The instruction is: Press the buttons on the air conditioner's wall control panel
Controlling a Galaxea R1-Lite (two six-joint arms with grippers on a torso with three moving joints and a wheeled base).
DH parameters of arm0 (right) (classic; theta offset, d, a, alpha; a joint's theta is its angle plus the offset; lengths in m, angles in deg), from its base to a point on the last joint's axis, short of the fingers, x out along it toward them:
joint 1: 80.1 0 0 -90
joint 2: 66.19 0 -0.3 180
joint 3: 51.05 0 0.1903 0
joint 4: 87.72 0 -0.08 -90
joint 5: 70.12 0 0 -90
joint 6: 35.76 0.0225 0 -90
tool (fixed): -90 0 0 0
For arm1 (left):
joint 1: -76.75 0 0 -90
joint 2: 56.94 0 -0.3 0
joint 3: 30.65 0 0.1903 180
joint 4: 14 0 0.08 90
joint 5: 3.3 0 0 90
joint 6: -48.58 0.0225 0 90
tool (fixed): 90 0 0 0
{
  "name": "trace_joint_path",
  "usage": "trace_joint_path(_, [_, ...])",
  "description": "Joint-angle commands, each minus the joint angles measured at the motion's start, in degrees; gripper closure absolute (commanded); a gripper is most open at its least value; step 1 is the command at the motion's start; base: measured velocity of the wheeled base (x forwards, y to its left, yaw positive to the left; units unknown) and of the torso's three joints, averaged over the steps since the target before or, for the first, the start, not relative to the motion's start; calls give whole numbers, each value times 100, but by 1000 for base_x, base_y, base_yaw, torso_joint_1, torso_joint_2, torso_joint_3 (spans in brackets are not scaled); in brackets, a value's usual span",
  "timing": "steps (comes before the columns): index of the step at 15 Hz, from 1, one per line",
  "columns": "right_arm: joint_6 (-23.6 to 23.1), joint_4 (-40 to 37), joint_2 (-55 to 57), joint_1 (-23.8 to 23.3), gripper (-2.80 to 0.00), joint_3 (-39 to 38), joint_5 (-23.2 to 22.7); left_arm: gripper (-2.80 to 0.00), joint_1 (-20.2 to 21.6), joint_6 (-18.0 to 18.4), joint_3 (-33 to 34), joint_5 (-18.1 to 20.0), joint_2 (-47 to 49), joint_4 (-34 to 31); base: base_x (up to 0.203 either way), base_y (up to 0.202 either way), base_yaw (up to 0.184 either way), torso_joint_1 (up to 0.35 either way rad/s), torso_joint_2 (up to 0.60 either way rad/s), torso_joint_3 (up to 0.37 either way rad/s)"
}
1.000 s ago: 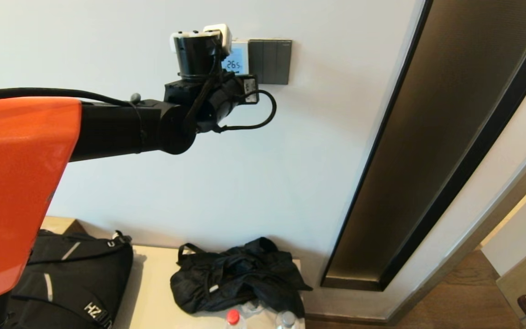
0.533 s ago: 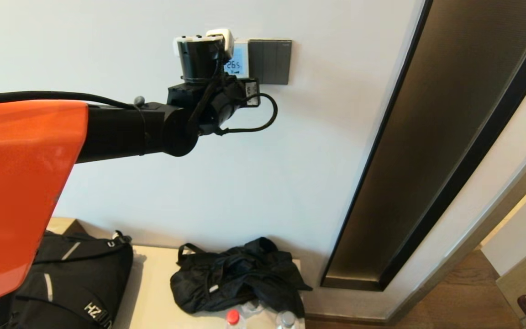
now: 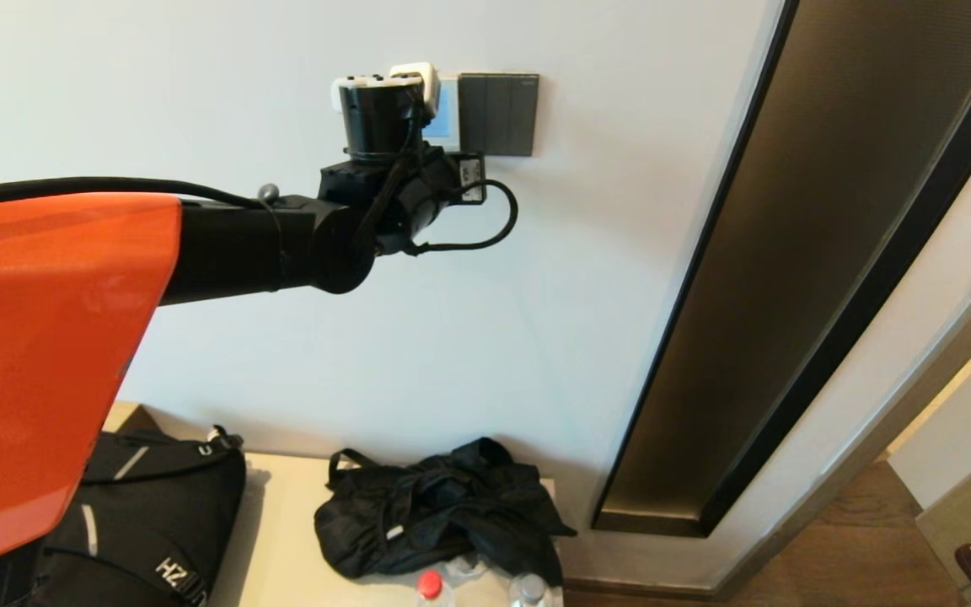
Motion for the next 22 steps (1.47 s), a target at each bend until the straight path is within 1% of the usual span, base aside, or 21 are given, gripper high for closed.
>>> trace_joint_path(1, [1, 1, -3, 1, 0, 0, -3, 0, 0, -7, 26, -14, -58, 12, 0, 0, 0, 0, 0, 0])
trace_joint_path(4, [1, 1, -3, 1, 0, 0, -3, 0, -12, -61, 183, -28, -236, 29, 0, 0, 0, 0, 0, 0])
trace_joint_path(7, [-4, 1, -3, 1, 0, 0, -3, 0, -110, -252, 568, -37, -473, 37, 0, 0, 0, 0, 0, 0])
trace_joint_path(9, [1, 1, -3, 1, 0, 0, -3, 0, -227, -388, 1029, -49, -797, 38, 0, 0, 0, 0, 0, 0])
trace_joint_path(11, [-7, 1, -3, 1, 0, 0, -3, 0, -273, -428, 1473, -42, -1208, 38, 0, 0, 0, 0, 0, 0])
trace_joint_path(15, [1, 1, -3, 1, 0, 0, -3, 0, -249, -558, 2789, -34, -2505, 19, 0, 0, 0, 0, 0, 0])
trace_joint_path(17, [1, 1, -3, 1, 0, 0, -3, 0, -35, -625, 3347, 17, -3231, -52, 0, 0, 0, 0, 0, 0])
trace_joint_path(19, [-7, 1, -3, 1, 0, 0, -3, 0, 415, -654, 3879, 246, -4160, -297, 0, 0, 0, 0, 0, 0])
trace_joint_path(20, [-1, 1, -3, 1, 0, 0, -3, 0, 726, -661, 4138, 453, -4653, -518, 0, 0, 0, 0, 0, 0])
trace_joint_path(22, [-7, 1, -3, 1, 0, 0, -3, 0, 1476, -680, 4632, 1040, -5634, -1063, 0, 0, 0, 0, 0, 0])
